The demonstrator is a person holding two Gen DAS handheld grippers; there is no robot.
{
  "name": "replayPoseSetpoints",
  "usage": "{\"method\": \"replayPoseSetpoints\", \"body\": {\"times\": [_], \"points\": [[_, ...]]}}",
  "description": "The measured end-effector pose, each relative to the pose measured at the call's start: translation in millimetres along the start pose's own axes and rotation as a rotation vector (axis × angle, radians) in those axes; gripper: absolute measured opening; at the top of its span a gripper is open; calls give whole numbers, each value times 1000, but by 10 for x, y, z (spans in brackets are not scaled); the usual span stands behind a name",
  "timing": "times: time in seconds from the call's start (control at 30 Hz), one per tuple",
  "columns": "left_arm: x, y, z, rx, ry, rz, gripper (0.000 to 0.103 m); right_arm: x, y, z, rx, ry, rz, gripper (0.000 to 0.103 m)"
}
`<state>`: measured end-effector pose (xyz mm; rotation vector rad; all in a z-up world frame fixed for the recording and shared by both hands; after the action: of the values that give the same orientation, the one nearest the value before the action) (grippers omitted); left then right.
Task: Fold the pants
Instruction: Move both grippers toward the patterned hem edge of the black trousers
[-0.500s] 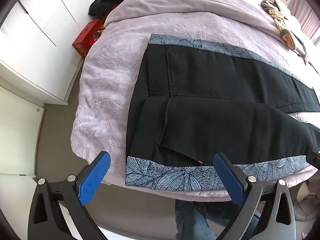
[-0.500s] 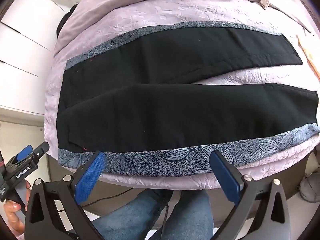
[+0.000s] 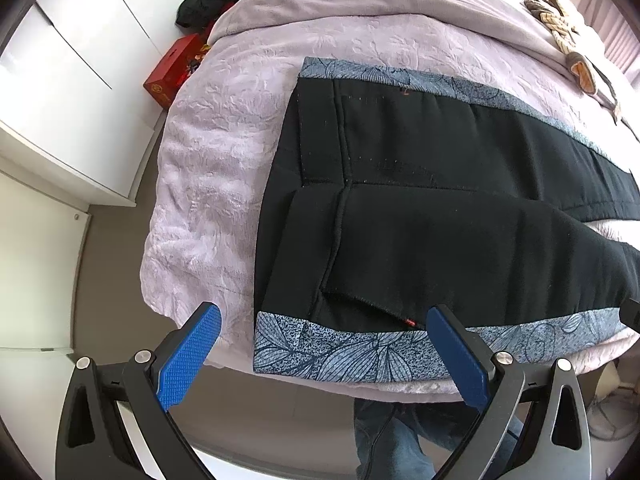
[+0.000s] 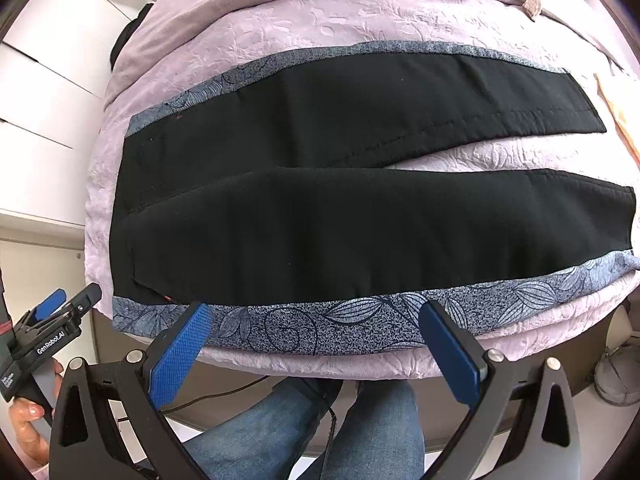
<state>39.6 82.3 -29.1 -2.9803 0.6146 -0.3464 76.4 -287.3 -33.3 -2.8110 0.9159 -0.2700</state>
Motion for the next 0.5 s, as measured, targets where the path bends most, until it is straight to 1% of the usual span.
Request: {"method": "replayPoseSetpoints", "body": {"times": [0.27,0.5], "points": [[-81,0,111,5,-35,5,103,-73,-31,124,-3,-22,10,103],[-144,21,201,15,-68,26,103,-162,-57,301,23,-58,29,103]]}}
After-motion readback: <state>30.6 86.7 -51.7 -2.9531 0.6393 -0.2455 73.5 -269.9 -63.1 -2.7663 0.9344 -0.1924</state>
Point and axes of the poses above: each gripper's, at about its wrist camera, not at the fingertips, and z roughly the way its jaws point, y to its right, x to its top, the point moved 2 cm from there along z, roughly the way its jaws point, and after that the axes turned 10 degrees about z, right-handed, at the moved point
